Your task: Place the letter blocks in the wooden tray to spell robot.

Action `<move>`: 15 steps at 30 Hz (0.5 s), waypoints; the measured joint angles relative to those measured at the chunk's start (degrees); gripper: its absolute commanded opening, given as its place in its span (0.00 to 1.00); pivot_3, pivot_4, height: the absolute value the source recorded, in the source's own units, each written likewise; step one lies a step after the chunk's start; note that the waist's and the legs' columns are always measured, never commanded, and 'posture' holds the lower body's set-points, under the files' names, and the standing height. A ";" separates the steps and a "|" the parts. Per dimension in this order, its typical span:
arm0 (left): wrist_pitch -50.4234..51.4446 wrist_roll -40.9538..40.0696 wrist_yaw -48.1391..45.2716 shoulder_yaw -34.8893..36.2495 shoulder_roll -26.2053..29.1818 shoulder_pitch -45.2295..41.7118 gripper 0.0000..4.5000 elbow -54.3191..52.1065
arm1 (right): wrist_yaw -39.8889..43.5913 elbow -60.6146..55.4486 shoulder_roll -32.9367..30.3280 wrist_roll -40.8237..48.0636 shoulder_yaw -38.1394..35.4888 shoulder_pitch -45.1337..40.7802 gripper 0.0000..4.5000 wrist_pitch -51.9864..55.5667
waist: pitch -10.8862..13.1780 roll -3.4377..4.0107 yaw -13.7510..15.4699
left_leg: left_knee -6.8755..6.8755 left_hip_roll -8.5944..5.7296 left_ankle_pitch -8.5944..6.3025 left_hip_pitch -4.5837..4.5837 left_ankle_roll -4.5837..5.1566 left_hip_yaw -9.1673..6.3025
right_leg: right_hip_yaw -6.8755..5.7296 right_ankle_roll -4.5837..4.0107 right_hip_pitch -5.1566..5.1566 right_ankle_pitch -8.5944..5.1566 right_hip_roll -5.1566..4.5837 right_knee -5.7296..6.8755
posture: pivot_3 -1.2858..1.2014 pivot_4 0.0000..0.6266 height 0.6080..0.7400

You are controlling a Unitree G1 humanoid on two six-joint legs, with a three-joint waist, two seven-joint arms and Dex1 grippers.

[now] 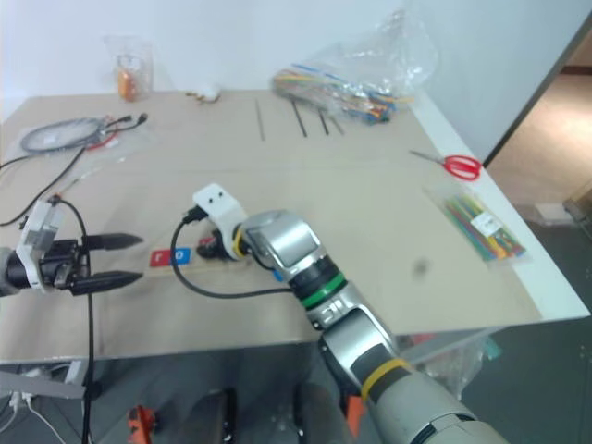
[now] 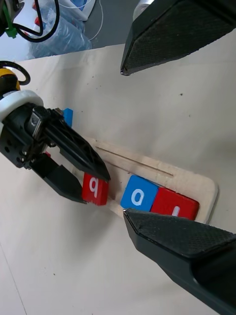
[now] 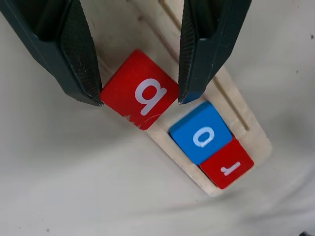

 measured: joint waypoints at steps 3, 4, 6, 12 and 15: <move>-0.01 0.51 -0.34 -1.08 -0.35 -0.90 1.00 0.92 | -0.25 -0.73 0.19 0.07 0.16 0.29 0.39 0.94 | 0.00 0.00 0.00 | 0.00 0.00 0.00 0.00 0.00 -0.01 | 0.00 0.00 0.00 0.00 0.01 0.02 | 0.52 0.24 1.00; -0.01 0.64 -0.40 -1.28 -0.44 -1.05 1.00 0.98 | -0.29 -0.75 0.28 0.08 0.17 0.31 0.39 1.07 | 0.00 0.00 -0.01 | 0.00 0.00 0.00 0.00 0.00 -0.01 | 0.00 0.00 0.00 0.00 0.01 0.02 | 0.52 0.24 1.00; -0.01 0.97 -0.91 -1.65 -0.66 -1.67 1.00 1.22 | -0.37 -0.76 0.57 0.11 0.27 0.33 0.39 1.43 | 0.00 0.00 0.00 | 0.00 0.00 0.00 -0.01 0.00 -0.02 | -0.01 0.00 0.00 0.00 0.01 0.01 | 0.52 0.24 1.00; -0.01 1.45 -1.53 -1.71 -0.68 -2.38 1.00 1.95 | -0.39 -0.79 1.30 0.16 0.57 0.33 0.39 1.72 | 0.00 -0.01 0.00 | 0.00 0.00 0.00 -0.01 0.00 -0.02 | -0.02 0.00 0.00 0.00 0.01 0.02 | 0.52 0.24 1.00; -0.01 1.61 -1.57 -1.70 -0.68 -2.37 1.00 2.42 | -0.45 -0.75 1.38 0.13 0.57 0.33 0.39 1.41 | 0.00 -0.01 0.00 | 0.01 0.00 0.00 -0.01 0.00 -0.03 | -0.02 0.00 0.00 0.00 0.00 0.01 | 0.52 0.24 1.00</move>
